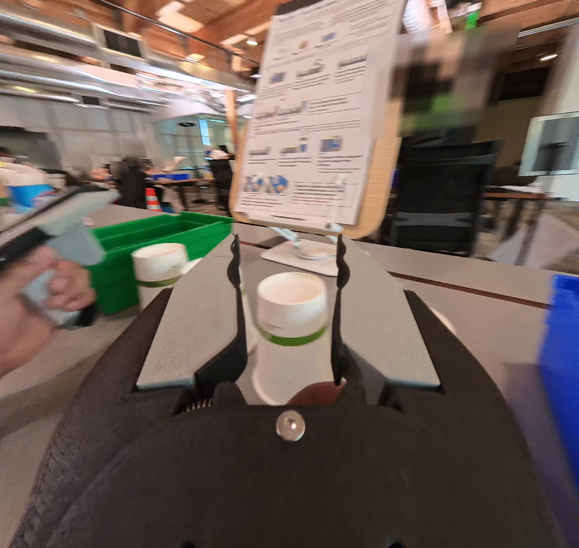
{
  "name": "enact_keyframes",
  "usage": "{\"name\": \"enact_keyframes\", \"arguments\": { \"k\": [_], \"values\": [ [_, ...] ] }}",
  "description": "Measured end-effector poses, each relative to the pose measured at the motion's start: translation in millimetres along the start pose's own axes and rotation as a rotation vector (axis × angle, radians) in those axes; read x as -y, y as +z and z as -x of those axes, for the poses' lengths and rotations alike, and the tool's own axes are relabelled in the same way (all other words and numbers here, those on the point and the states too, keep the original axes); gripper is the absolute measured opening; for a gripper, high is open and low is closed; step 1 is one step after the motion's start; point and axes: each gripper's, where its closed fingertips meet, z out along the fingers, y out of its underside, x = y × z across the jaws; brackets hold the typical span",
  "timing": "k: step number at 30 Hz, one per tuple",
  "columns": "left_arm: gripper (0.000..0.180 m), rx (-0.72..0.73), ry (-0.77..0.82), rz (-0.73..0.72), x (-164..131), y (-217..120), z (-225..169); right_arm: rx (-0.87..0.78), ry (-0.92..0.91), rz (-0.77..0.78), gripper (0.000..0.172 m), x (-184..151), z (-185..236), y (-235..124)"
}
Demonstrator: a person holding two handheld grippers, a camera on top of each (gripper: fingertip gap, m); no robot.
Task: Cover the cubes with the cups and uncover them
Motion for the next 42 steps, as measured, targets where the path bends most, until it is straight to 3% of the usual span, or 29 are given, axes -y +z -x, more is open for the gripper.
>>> {"name": "enact_keyframes", "arguments": {
  "k": [5,10,13,16,19,23,29,34,38,42],
  "values": [
    [0.053,-0.455,0.08,0.051,-10,-18,-99,-0.212,-0.162,0.033,0.054,2,-34,-7],
    [0.048,-0.706,0.179,0.214,-48,-42,-155,-0.278,-0.233,0.219,0.056,-28,-52,-4],
    [0.047,-0.725,0.201,0.267,-61,-45,-161,-0.294,-0.276,0.311,0.045,-42,-58,-5],
    [0.046,-0.738,0.231,0.281,-67,-47,-165,-0.282,-0.314,0.413,0.02,-59,-60,-6],
    [0.046,-0.74,0.266,0.294,-72,-49,-167,-0.284,-0.335,0.49,0.027,-76,-63,-5],
    [0.045,-0.731,0.279,0.335,-81,-48,-167,-0.294,-0.348,0.49,0.011,-73,-65,-6],
    [0.046,-0.755,0.222,0.384,-87,-51,-170,-0.331,-0.341,0.285,0.001,-29,-64,-12],
    [0.046,-0.833,0.075,0.433,-84,-58,-178,-0.313,-0.332,-0.042,0.001,31,-48,-30],
    [0.048,-0.883,-0.045,0.444,-76,-61,-182,-0.004,-0.241,-0.288,0.001,63,5,-42],
    [0.05,-0.896,-0.174,0.386,-57,-58,-179,0.244,-0.11,-0.267,0.001,54,40,-37]
  ]
}}
